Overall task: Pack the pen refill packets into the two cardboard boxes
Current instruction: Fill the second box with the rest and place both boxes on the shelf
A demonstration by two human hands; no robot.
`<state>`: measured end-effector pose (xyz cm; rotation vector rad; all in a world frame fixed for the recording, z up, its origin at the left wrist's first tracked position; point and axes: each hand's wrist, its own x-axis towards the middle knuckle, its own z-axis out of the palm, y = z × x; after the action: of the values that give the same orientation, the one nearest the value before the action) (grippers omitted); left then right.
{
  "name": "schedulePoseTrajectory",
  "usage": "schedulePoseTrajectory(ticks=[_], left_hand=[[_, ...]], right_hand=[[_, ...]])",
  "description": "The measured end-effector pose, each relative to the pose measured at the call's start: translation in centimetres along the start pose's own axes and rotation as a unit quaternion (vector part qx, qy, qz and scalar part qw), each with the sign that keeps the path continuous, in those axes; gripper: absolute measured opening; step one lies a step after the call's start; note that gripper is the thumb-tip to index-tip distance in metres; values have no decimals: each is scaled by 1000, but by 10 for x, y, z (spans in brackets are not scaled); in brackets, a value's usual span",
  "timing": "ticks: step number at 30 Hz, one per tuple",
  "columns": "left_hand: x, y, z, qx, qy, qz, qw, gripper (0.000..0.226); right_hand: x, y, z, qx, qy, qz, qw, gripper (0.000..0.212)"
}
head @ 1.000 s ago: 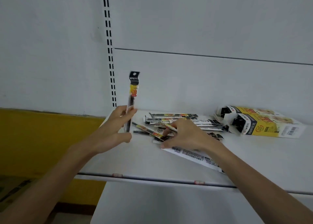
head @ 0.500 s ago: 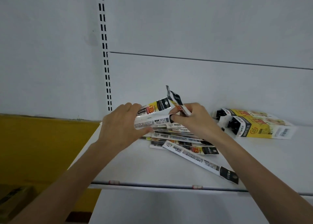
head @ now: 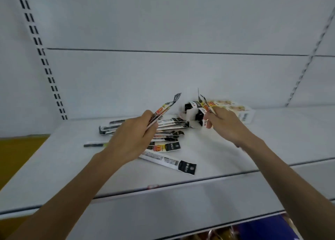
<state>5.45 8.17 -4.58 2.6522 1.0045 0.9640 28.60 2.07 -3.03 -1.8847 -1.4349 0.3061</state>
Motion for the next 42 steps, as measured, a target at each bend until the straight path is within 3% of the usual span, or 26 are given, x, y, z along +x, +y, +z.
schedulePoseTrajectory(ticks=[11,16,23,30,39,42], left_hand=[[63,207,142,-107,-121,163,973,26],[75,311,215,-152,-169,219,949,26],[89,429,300,-186,-226,306,906,20],[126,519,390,-221,-270,335,875,21],[226,656,495,-268,-296,337,853,22],[257,704,523,-293,-295,342,843,26]], right_hand=[[-102,179,-179,-178,106,165,964,32],[-170,261,-261,-215,169,255,927,22],[-247,349,-345,-206,193,375,883,25],[-277,423,-408,-215,244,448,833,23],[-252,525,-540,-234,255,498,795,23],[-247,560,-582,-222,294,497,786,26]])
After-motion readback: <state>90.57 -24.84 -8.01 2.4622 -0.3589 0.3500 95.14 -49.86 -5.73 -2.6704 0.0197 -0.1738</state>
